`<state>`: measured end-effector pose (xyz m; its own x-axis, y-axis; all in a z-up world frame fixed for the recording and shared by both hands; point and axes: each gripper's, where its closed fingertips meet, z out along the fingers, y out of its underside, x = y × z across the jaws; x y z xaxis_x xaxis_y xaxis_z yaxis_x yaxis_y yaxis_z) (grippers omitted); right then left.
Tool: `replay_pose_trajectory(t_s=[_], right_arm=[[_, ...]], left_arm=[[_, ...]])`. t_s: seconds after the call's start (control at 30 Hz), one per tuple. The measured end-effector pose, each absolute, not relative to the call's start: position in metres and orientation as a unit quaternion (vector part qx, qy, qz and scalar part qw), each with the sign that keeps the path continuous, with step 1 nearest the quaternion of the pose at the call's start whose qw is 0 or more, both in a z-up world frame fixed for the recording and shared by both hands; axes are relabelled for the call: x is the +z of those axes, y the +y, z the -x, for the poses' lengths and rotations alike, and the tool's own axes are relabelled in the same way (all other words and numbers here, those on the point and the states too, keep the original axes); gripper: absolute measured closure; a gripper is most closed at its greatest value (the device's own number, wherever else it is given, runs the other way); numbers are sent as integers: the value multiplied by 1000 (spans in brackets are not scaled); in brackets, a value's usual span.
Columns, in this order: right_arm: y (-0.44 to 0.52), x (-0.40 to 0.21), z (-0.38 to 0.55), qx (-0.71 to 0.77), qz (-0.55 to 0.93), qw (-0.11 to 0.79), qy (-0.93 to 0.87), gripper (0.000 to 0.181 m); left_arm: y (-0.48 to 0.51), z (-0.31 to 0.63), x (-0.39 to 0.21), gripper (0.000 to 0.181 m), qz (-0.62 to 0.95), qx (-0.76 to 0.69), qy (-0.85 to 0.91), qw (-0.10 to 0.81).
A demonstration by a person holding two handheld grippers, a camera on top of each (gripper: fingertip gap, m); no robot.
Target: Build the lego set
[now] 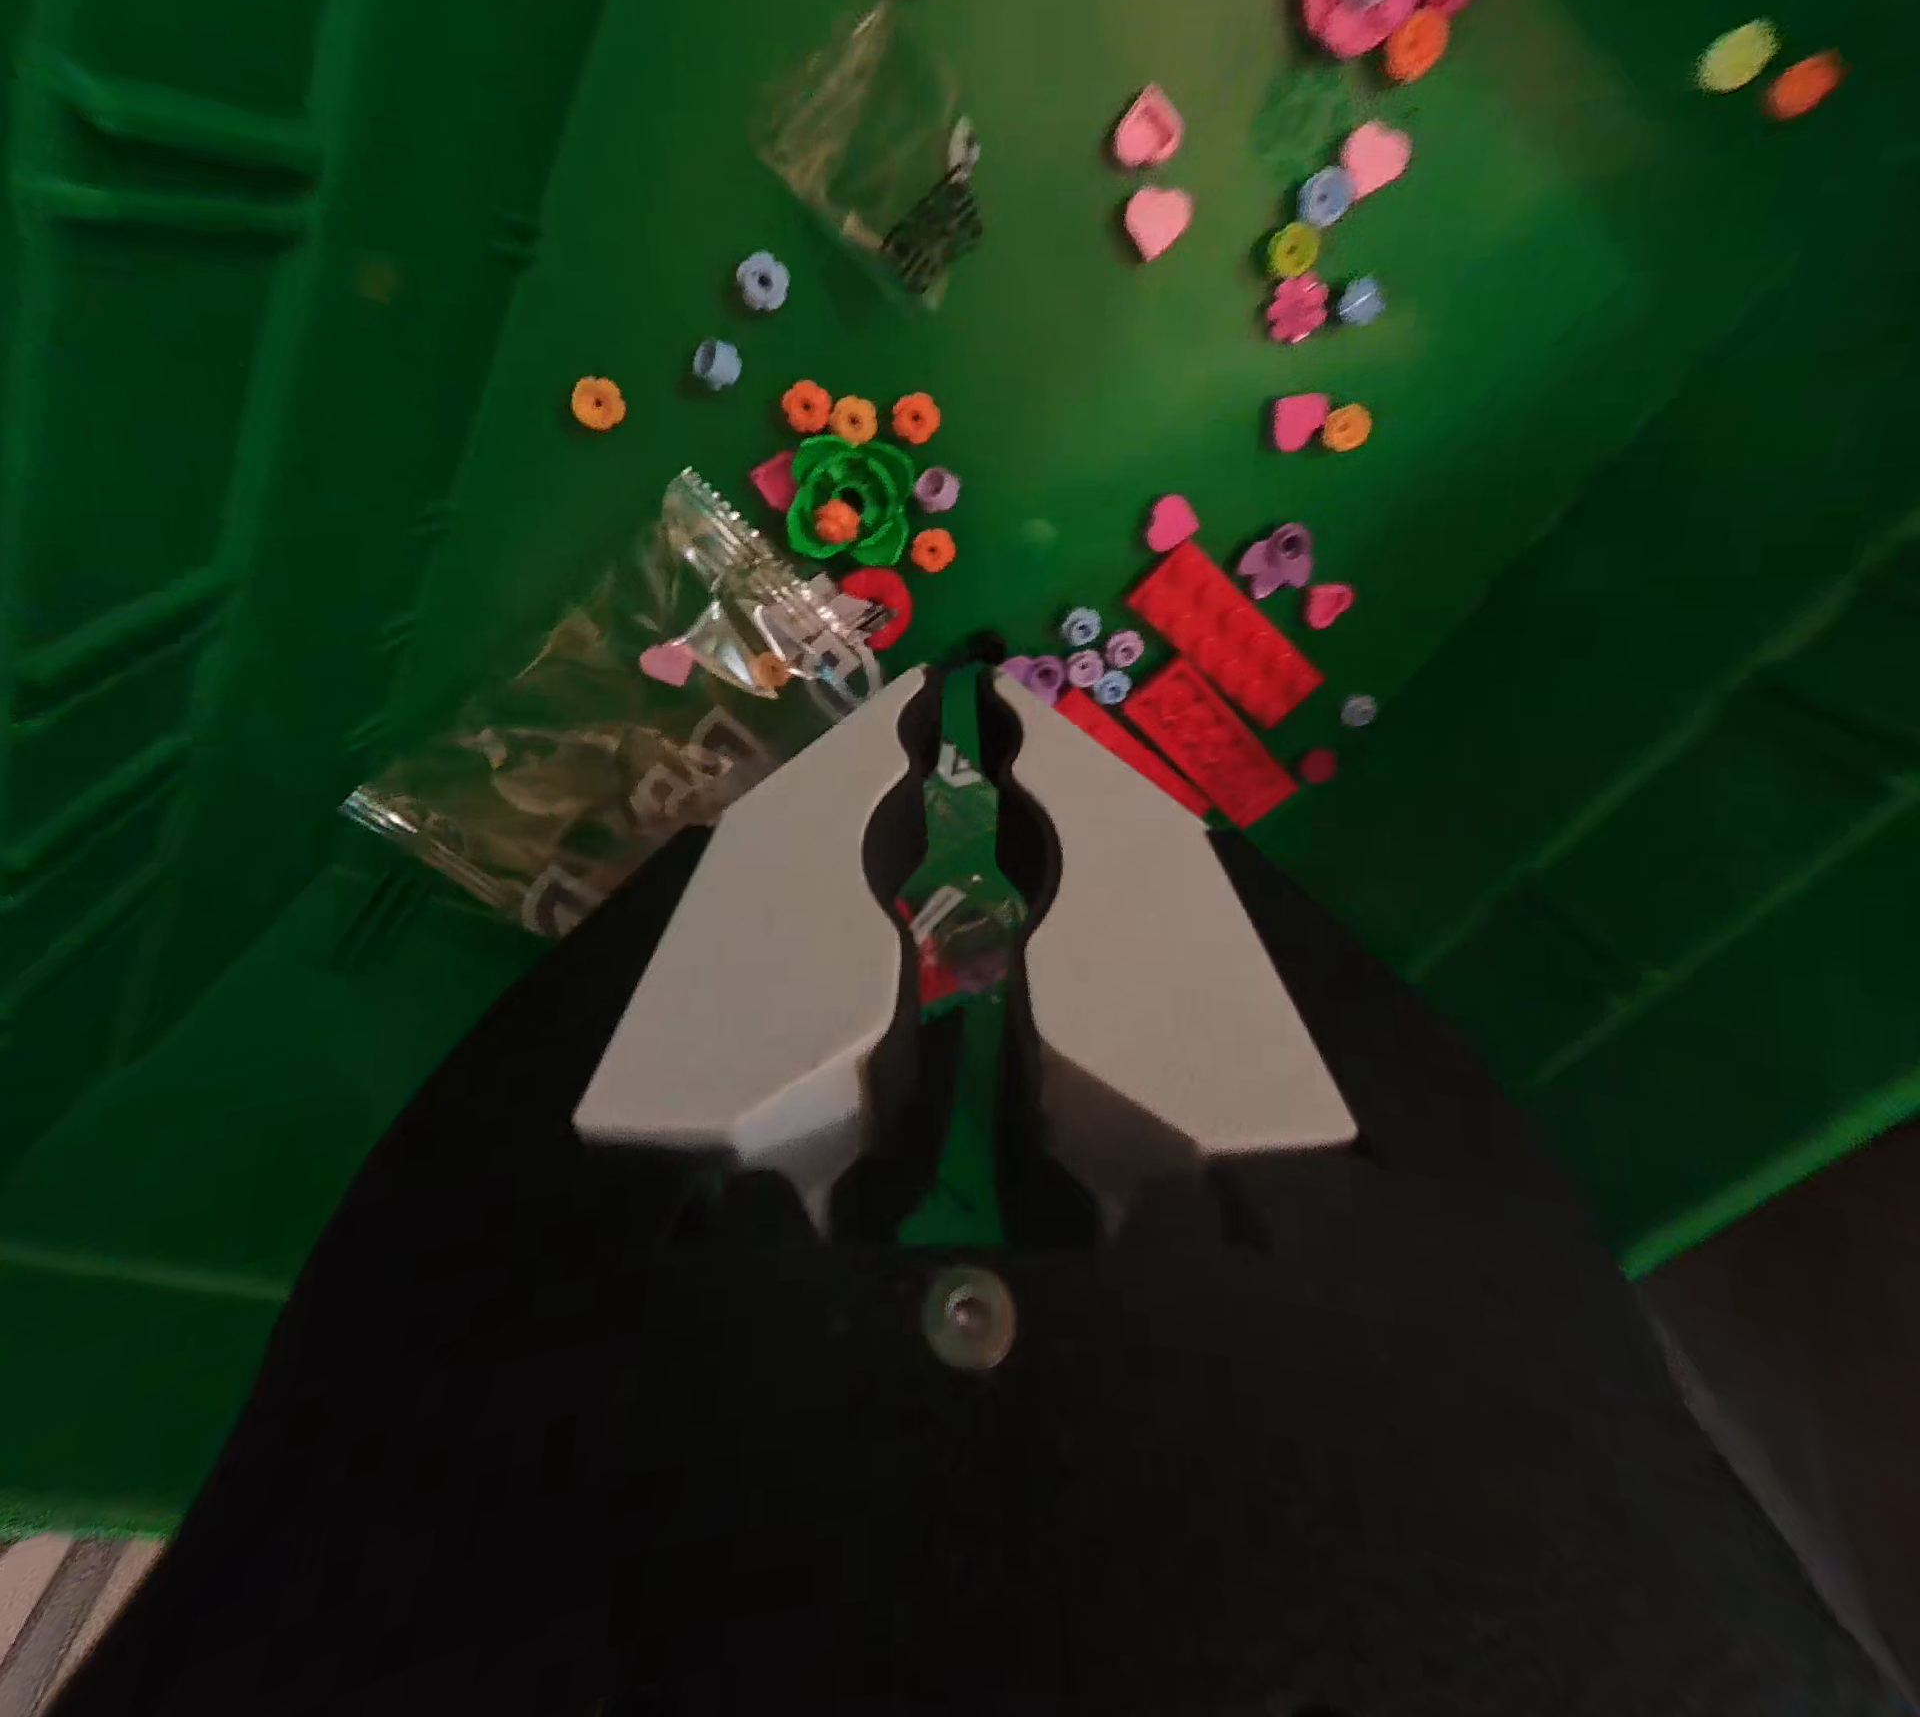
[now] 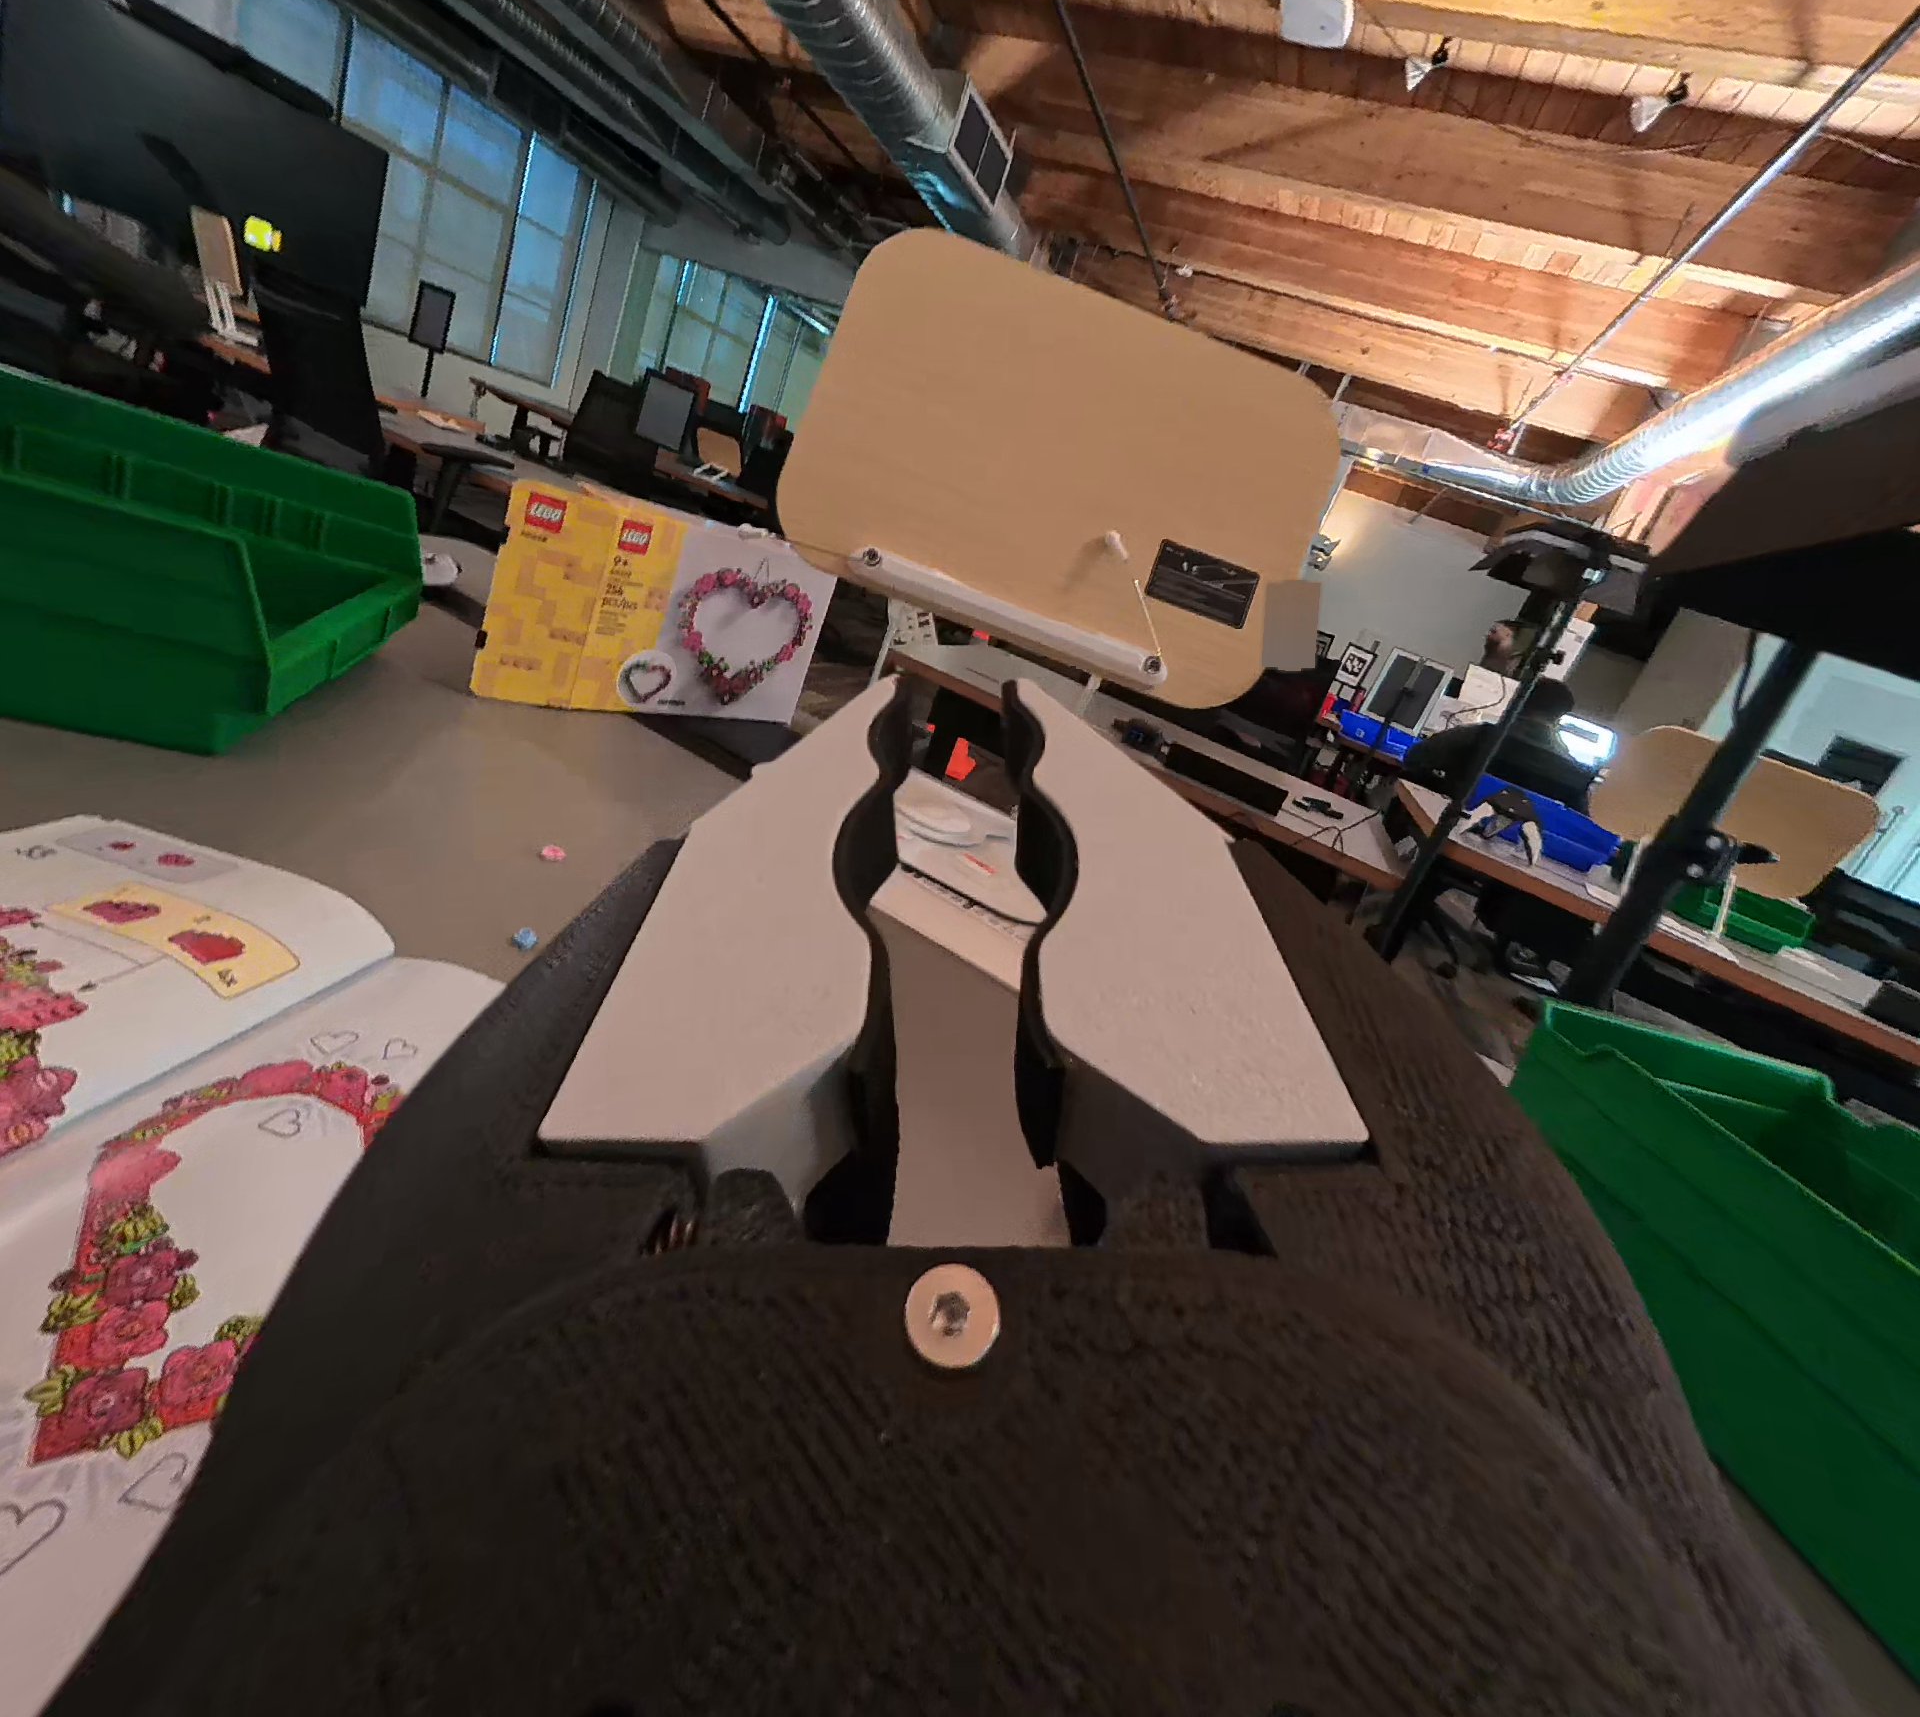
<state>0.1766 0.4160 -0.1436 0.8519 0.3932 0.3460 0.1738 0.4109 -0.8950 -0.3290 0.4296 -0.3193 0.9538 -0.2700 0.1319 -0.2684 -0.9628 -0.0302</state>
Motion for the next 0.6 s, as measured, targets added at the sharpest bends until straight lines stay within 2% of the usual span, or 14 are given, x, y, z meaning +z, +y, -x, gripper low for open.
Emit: replay_pose_trajectory(t_s=[0.2, 0.4, 0.6], right_arm=[[419, -159, -161, 57, 547, 780, -301, 166], [420, -169, -152, 46, 551, 768, -324, 166], [419, -168, -152, 49, 550, 768, -324, 166]], left_arm=[[433, 350, -326, 180, 990, -18, 139, -29], [445, 340, -321, 165, 990, -81, 117, 1], [447, 341, -320, 163, 987, -71, 141, 16]])
